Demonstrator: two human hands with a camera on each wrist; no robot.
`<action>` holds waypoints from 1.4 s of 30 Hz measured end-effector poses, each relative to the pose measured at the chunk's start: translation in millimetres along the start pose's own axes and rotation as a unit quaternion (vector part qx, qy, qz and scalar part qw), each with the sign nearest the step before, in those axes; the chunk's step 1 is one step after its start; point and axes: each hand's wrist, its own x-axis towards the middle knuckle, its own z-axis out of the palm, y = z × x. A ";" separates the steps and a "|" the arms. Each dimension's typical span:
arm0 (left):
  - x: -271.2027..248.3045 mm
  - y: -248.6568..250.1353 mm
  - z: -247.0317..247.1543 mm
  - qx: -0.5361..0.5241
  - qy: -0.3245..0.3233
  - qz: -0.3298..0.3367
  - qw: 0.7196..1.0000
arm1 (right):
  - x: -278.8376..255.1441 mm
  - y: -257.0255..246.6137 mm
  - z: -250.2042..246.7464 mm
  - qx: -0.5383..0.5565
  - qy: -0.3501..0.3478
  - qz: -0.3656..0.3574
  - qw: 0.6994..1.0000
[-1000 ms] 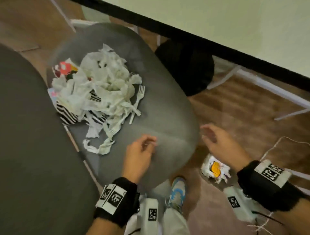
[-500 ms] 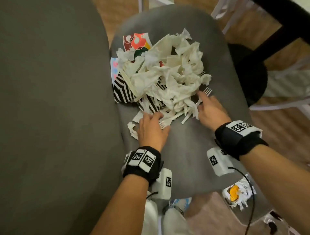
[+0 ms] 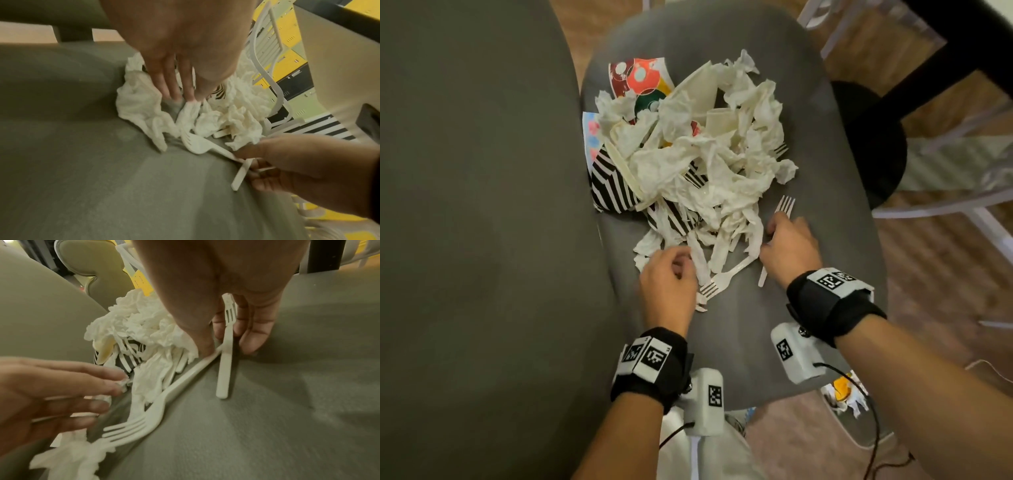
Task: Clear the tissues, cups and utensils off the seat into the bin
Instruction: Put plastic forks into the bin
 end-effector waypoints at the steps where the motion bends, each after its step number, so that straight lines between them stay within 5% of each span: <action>1: 2.7 -2.6 -2.8 0.041 0.043 0.018 0.998 | -0.6 0.0 0.5 0.010 0.003 0.006 1.000; 3: 11.7 -7.0 -6.8 0.129 0.084 0.012 0.988 | -0.6 -0.9 0.1 0.029 0.007 0.022 0.999; 8: 28.0 -11.1 -8.0 0.247 0.018 -0.037 0.968 | -5.2 4.4 3.2 0.075 0.036 0.019 0.996; 19: 2.3 -20.2 -8.9 0.013 0.029 -0.068 0.997 | -30.2 49.8 0.1 0.213 0.125 0.016 0.969; 27: -39.8 -0.7 -3.4 -0.064 -0.050 -0.053 0.995 | -68.4 116.3 -20.9 0.383 0.172 0.090 0.903; 32: -50.4 26.3 11.5 -0.119 -0.132 -0.031 0.984 | -113.5 172.0 -41.2 0.460 0.206 0.125 0.855; 36: -81.4 67.7 39.8 -0.098 -0.214 0.053 0.971 | -153.4 234.8 -51.5 0.465 0.287 0.197 0.814; 39: -132.3 101.9 75.6 -0.132 -0.336 0.075 0.930 | -187.0 282.6 -43.6 0.439 0.348 0.271 0.783; 42: -187.4 117.0 116.6 -0.110 -0.474 0.088 0.869 | -209.3 313.1 -20.8 0.357 0.359 0.323 0.800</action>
